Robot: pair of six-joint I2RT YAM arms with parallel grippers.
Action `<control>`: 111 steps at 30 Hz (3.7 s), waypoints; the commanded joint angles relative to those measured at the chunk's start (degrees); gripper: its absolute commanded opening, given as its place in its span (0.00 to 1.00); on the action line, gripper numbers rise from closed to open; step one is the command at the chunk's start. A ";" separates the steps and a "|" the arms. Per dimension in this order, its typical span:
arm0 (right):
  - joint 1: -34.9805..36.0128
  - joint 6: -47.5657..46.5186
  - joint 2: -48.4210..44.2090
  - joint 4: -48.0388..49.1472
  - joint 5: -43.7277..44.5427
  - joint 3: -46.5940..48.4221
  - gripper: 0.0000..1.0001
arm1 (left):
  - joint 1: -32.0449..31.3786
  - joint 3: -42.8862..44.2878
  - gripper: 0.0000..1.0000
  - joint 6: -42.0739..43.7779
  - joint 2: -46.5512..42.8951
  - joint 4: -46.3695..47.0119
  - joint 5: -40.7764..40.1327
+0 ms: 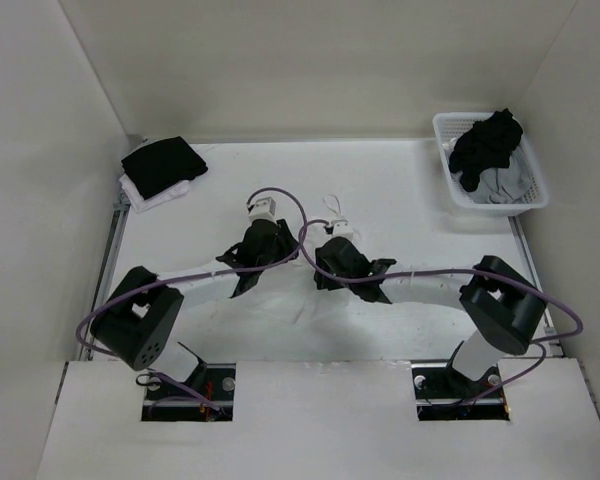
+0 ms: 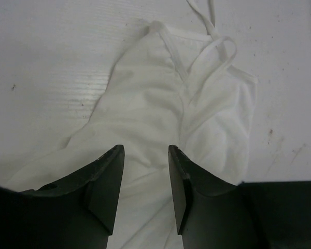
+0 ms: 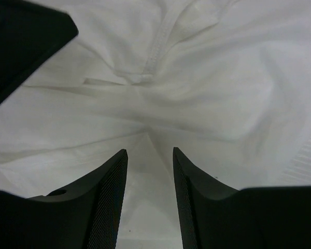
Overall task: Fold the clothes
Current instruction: Flatten the tank top out
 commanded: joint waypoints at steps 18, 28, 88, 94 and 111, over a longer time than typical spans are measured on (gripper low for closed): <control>3.53 0.09 -1.34 6.05 -0.81 -3.42 0.18 | 6.17 1.92 0.32 -6.31 14.16 13.26 10.63; 18.90 -1.41 -19.79 5.35 -5.54 -18.27 0.13 | 7.66 3.76 0.30 -7.27 16.53 13.79 9.58; 6.62 -5.63 0.23 4.47 -3.53 -1.75 0.32 | -1.74 -3.97 0.31 -14.92 12.14 18.62 11.69; 7.84 -5.62 -2.04 3.85 -1.34 -2.54 0.12 | -0.43 -3.01 0.30 -14.66 13.90 18.71 11.51; 20.95 5.27 -17.34 -9.07 1.21 -14.24 0.52 | 3.45 1.74 0.29 -14.57 14.17 19.50 11.69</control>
